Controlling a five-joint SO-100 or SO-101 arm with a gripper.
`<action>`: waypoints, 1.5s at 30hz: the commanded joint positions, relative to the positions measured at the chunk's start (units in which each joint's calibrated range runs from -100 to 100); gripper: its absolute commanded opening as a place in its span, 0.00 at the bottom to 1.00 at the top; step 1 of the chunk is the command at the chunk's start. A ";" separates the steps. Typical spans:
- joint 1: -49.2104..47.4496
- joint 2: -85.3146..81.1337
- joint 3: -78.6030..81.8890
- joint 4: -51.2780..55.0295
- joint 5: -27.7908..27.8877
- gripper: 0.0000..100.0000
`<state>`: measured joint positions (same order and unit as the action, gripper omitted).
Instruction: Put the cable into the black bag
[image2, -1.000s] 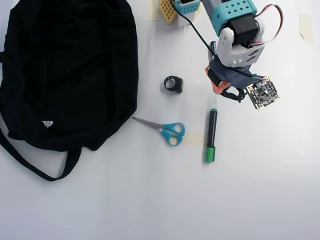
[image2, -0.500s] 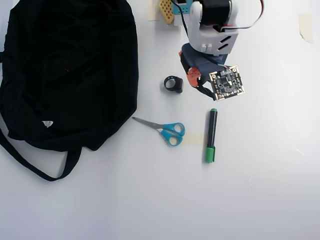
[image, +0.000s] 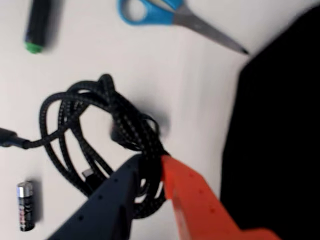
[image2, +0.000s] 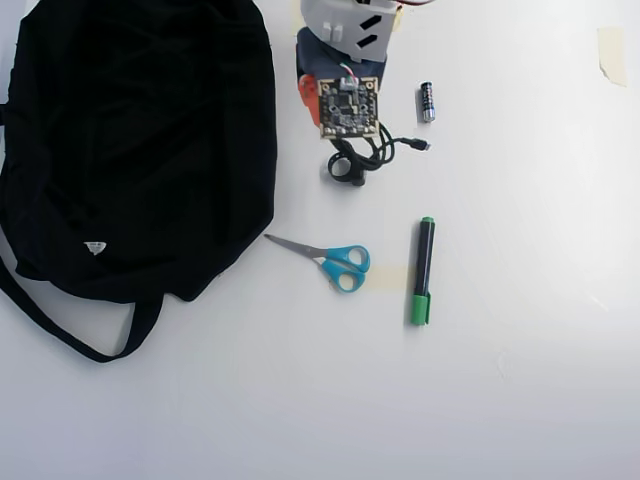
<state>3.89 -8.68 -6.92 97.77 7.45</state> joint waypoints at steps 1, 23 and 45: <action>3.06 -6.01 1.71 1.46 0.21 0.02; 32.76 -6.68 16.44 -29.29 -6.71 0.02; 25.87 -6.26 2.43 -10.95 -7.76 0.02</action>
<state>40.34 -5.27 -2.59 81.62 -0.56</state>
